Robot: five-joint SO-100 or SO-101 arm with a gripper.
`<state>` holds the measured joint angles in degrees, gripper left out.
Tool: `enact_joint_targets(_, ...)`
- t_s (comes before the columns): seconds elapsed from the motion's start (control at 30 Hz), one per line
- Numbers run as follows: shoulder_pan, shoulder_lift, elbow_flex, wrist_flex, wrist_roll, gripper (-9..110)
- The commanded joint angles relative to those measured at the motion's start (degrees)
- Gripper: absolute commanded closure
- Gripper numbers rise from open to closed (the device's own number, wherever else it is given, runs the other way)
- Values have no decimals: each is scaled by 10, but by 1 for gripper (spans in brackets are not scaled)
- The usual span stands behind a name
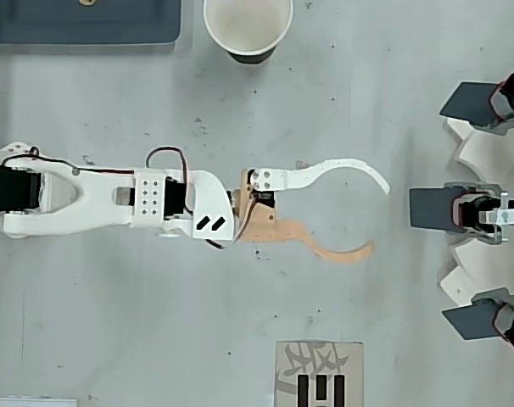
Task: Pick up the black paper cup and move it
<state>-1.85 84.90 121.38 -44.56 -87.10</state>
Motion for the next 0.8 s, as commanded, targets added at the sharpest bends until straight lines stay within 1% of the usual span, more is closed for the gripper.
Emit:
enact_joint_targets(0.0,22,-18,-24,-53,-30,84)
enact_joint_targets(0.77,22,-18,-3,-67,-33,84)
